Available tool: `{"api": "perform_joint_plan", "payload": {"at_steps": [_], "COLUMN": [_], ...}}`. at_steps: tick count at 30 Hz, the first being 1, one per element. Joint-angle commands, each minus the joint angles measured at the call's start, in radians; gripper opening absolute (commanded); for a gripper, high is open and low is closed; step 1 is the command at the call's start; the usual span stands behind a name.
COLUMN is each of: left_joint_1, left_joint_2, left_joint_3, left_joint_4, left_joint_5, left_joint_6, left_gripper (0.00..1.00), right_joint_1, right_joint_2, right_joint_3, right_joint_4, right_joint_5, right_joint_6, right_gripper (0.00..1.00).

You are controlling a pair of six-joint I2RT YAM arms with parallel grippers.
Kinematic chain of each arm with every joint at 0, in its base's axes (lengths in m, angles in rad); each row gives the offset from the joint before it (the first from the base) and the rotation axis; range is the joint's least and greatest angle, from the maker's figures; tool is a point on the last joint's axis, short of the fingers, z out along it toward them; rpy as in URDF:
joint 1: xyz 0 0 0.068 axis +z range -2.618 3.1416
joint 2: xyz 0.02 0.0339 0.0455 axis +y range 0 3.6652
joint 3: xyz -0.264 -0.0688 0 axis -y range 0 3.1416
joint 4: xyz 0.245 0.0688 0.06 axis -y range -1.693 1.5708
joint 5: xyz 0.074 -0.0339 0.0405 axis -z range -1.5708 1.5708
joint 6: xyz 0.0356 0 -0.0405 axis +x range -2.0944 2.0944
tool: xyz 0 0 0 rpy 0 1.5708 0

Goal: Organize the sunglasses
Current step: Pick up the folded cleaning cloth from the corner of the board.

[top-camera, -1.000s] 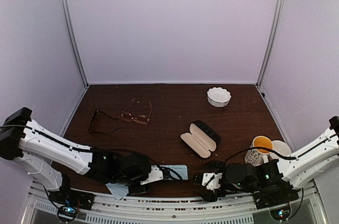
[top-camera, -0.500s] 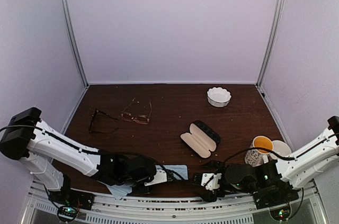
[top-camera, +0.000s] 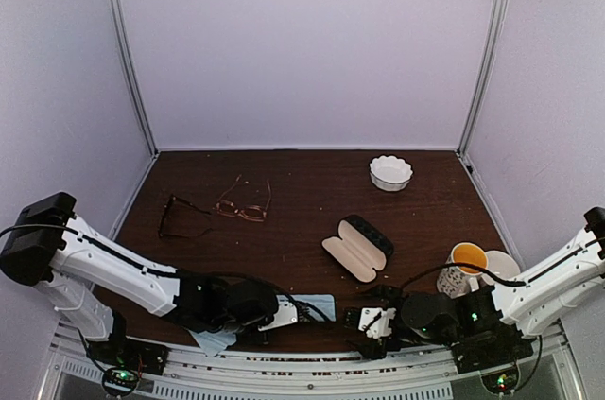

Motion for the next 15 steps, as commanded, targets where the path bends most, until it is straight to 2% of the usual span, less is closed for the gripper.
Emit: {"api": "perform_joint_plan", "payload": {"at_steps": [1, 6, 15], "left_joint_1": [0.032, 0.050, 0.050], "left_joint_2": [-0.011, 0.013, 0.024], "left_joint_3": [-0.011, 0.008, 0.015], "left_joint_4": [0.001, -0.015, -0.021], "left_joint_5": [-0.014, -0.003, 0.016], "left_joint_6": [-0.030, -0.037, -0.029], "left_gripper": [0.32, 0.30, 0.05], "right_joint_1": [0.005, 0.005, 0.006], "right_joint_2": [-0.003, -0.008, 0.001], "right_joint_3": [0.002, 0.003, -0.001], "right_joint_4": [0.015, 0.005, 0.015], "right_joint_5": [0.033, 0.033, 0.032], "right_joint_6": [-0.010, 0.001, -0.024], "right_gripper": [0.98, 0.98, 0.98]}}
